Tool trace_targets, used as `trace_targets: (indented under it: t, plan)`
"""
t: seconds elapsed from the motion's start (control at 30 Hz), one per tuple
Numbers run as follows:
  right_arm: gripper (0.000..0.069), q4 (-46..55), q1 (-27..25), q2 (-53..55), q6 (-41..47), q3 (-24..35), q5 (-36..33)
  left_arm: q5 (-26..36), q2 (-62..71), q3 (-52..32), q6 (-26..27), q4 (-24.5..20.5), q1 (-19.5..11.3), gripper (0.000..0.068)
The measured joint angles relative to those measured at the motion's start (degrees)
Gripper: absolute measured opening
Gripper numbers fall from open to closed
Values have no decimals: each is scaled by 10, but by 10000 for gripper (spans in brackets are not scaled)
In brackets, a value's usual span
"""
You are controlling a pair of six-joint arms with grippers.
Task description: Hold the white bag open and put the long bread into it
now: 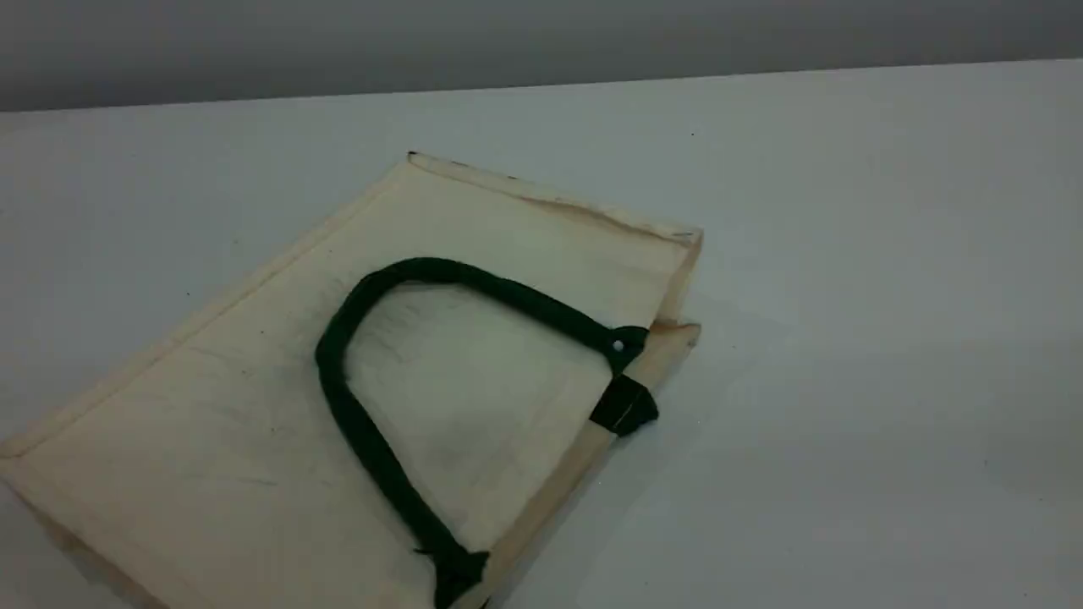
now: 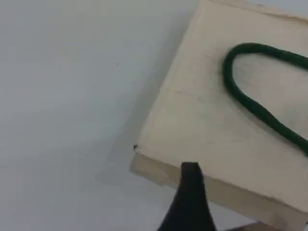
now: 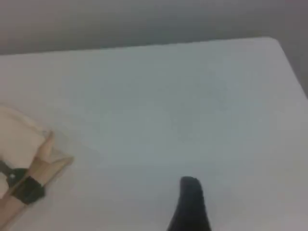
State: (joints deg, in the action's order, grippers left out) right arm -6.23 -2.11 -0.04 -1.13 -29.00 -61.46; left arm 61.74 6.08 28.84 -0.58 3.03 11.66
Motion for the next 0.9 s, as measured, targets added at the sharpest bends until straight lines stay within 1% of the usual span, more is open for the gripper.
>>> trace_targets:
  t: [0.07,0.27,0.33,0.5,0.9]
  plan:
    - [508,0,0,0,0,0,0,0,0,0,1,0,-16,532]
    - [508,0,0,0,0,0,0,1,-24,0,1,0,-82,532]
    - [508,0,0,0,0,0,0,1,-36,0,1,0,-93,532]
    - [508,0,16,0,0,0,1,1,-51,0,1,-1,-104,532]
    - [508,0,15,0,0,0,1,0,-61,0,1,0,-103,532]
